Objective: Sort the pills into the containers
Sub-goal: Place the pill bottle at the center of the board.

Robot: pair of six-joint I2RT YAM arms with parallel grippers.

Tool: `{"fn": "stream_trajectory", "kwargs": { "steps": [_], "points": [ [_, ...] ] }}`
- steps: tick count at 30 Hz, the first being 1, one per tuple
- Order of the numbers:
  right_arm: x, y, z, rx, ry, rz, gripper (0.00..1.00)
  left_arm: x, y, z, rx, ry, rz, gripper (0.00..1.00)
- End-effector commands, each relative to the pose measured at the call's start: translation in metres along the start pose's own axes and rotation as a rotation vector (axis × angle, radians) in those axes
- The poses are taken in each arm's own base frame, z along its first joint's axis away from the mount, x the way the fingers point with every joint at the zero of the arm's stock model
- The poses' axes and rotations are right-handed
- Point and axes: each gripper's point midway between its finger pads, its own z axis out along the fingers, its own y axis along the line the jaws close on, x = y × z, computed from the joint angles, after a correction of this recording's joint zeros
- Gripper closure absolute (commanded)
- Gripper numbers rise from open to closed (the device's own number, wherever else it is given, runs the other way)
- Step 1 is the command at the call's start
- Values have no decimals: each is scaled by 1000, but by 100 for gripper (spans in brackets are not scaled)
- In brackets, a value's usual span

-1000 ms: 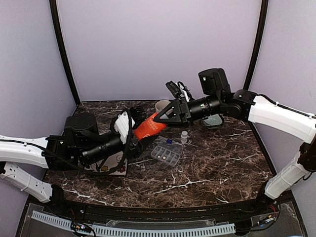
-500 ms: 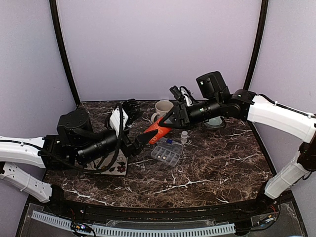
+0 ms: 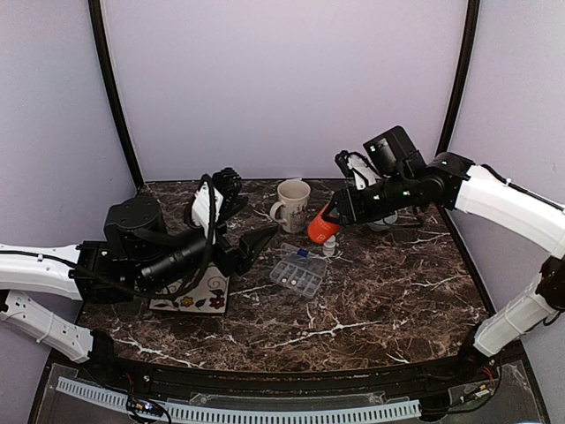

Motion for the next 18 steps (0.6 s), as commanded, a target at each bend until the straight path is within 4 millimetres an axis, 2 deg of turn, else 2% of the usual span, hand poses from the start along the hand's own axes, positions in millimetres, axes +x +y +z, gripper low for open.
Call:
{"fn": "stream_trajectory", "kwargs": {
  "steps": [1,10,14,18],
  "points": [
    [-12,-43,-19,215,-72,-51,93,20,10,1,-20,56,-89,25],
    [22,-113,-1,437,22,-29,90,50,21,8,-24,164,-193,24],
    [38,-135,13,477,62,-5,90,57,19,9,-18,186,-213,24],
    [46,-150,27,498,95,7,90,62,19,10,-18,208,-228,24]
  ]
}}
